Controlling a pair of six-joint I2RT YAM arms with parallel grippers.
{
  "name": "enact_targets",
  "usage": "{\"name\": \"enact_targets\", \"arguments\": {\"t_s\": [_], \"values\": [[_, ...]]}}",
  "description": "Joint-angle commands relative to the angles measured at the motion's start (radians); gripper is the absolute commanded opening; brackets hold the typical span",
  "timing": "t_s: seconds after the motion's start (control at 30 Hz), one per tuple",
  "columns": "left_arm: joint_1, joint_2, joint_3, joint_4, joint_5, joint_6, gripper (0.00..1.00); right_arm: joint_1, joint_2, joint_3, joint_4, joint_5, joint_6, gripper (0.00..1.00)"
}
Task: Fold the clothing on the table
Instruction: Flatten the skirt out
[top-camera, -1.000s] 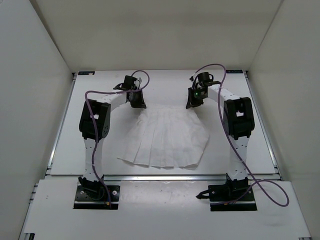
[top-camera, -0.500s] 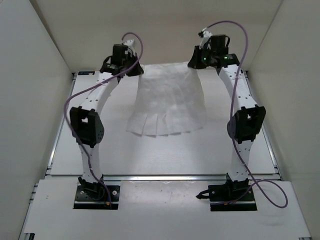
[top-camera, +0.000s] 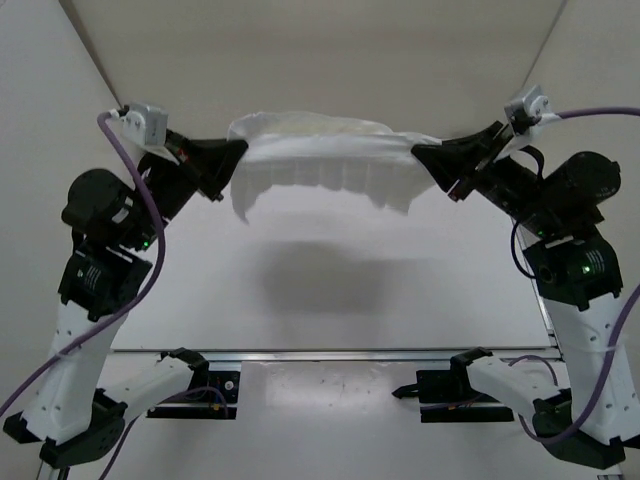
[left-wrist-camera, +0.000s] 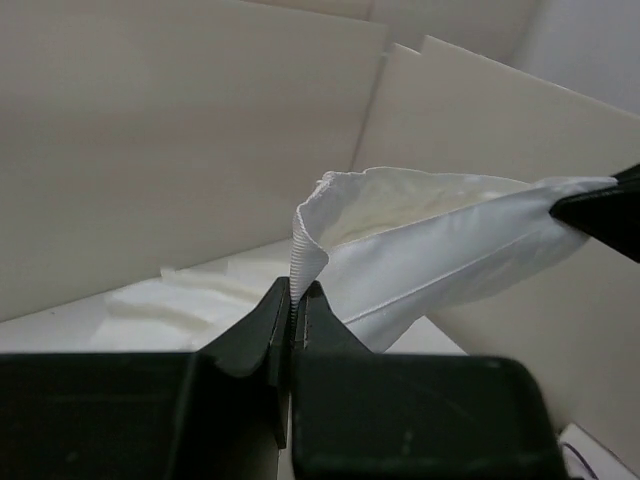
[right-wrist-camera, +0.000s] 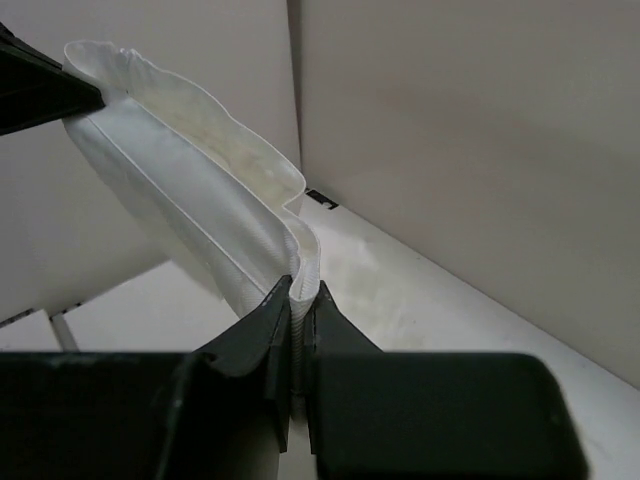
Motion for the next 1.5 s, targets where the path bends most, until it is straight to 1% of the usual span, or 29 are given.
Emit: {"name": "enact_targets", "arguments": {"t_s": [0.0, 0.03, 0.1, 0.13, 0.17, 0.2, 0.23, 0.3, 0.33, 0.37, 0.4, 0.47, 0.53, 0.6, 0.63, 0.77, 0.83, 0.97, 1.03, 1.07, 1.13, 1.17, 1.2, 1.27, 1.33, 1.37, 1.4, 1.43, 1.47], "values": [[-0.009, -0.08, -0.11, -0.04, -0.248, 0.024, 0.0, -0.066, -0.047, -0.054, -0.083, 0.149, -0.005, 0.0], [-0.008, -0.121, -0.14, -0.042, -0.253, 0.023, 0.0, -0.078, -0.056, -0.064, -0.09, 0.131, 0.004, 0.0], [0.033, -0.145, -0.168, -0.039, -0.289, 0.001, 0.0, -0.161, -0.05, -0.073, -0.097, 0.085, 0.027, 0.01], [0.035, -0.139, -0.191, -0.031, -0.291, -0.005, 0.0, -0.185, -0.029, -0.084, -0.097, 0.039, 0.035, 0.0], [0.044, -0.099, -0.226, -0.028, -0.315, 0.006, 0.0, -0.252, 0.003, -0.104, -0.091, -0.037, 0.05, 0.0], [0.046, -0.099, -0.227, -0.02, -0.319, 0.0, 0.0, -0.271, 0.02, -0.118, -0.09, -0.038, 0.061, 0.0], [0.044, -0.068, -0.257, -0.014, -0.309, -0.007, 0.0, -0.276, 0.049, -0.158, -0.084, -0.07, 0.056, 0.0], [0.075, -0.022, -0.382, 0.038, -0.277, -0.033, 0.0, -0.233, 0.086, -0.244, -0.059, -0.021, 0.053, 0.01], [0.092, 0.001, -0.424, 0.082, -0.26, -0.063, 0.0, -0.222, 0.097, -0.317, -0.021, -0.015, 0.043, 0.0], [0.108, 0.019, -0.508, 0.137, -0.228, -0.095, 0.0, -0.207, 0.114, -0.396, 0.026, -0.004, 0.041, 0.0], [0.13, 0.042, -0.595, 0.168, -0.204, -0.108, 0.0, -0.198, 0.121, -0.437, 0.053, 0.002, 0.056, 0.0], [0.142, 0.088, -0.698, 0.264, -0.185, -0.14, 0.0, -0.204, 0.17, -0.576, 0.158, -0.026, 0.104, 0.0], [0.133, 0.162, -0.765, 0.323, -0.206, -0.128, 0.0, -0.21, 0.232, -0.668, 0.249, -0.038, 0.125, 0.0], [0.127, 0.289, -0.79, 0.369, -0.204, -0.119, 0.0, -0.199, 0.312, -0.692, 0.301, -0.032, 0.129, 0.0], [0.126, 0.359, -0.776, 0.397, -0.203, -0.114, 0.0, -0.193, 0.41, -0.68, 0.321, -0.03, 0.124, 0.0], [0.133, 0.57, -0.656, 0.404, -0.191, -0.09, 0.0, -0.187, 0.581, -0.605, 0.375, -0.046, 0.132, 0.0], [0.144, 0.691, -0.536, 0.391, -0.185, -0.079, 0.0, -0.202, 0.663, -0.517, 0.367, -0.043, 0.121, 0.0], [0.173, 0.826, -0.374, 0.385, -0.176, -0.057, 0.0, -0.216, 0.847, -0.312, 0.326, -0.056, 0.093, 0.0], [0.188, 0.907, -0.276, 0.371, -0.162, -0.066, 0.0, -0.235, 0.956, -0.174, 0.296, -0.09, 0.093, 0.0], [0.196, 0.943, -0.233, 0.372, -0.147, -0.074, 0.02, -0.242, 0.985, -0.144, 0.28, -0.108, 0.095, 0.0], [0.204, 0.986, -0.186, 0.357, -0.124, -0.086, 0.12, -0.251, 1.095, 0.013, 0.207, -0.128, 0.081, 0.0], [0.208, 0.993, -0.164, 0.355, -0.116, -0.088, 0.16, -0.256, 1.118, 0.047, 0.196, -0.125, 0.086, 0.0], [0.211, 1.012, -0.161, 0.349, -0.108, -0.093, 0.15, -0.256, 1.16, 0.102, 0.162, -0.133, 0.079, 0.0], [0.208, 1.027, -0.141, 0.348, -0.113, -0.088, 0.19, -0.258, 1.188, 0.149, 0.153, -0.127, 0.069, 0.0], [0.211, 1.038, -0.124, 0.336, -0.127, -0.082, 0.29, -0.264, 1.2, 0.166, 0.162, -0.127, 0.07, 0.01], [0.211, 1.047, -0.115, 0.329, -0.125, -0.082, 0.45, -0.265, 1.198, 0.172, 0.159, -0.141, 0.064, 0.15], [0.217, 1.05, -0.106, 0.317, -0.118, -0.085, 0.69, -0.273, 1.201, 0.182, 0.15, -0.144, 0.064, 0.4], [0.216, 1.055, -0.083, 0.299, -0.108, -0.089, 0.79, -0.276, 1.208, 0.196, 0.136, -0.142, 0.058, 0.52], [0.216, 1.065, -0.058, 0.277, -0.105, -0.093, 0.88, -0.279, 1.217, 0.225, 0.111, -0.123, 0.053, 0.69]]}}
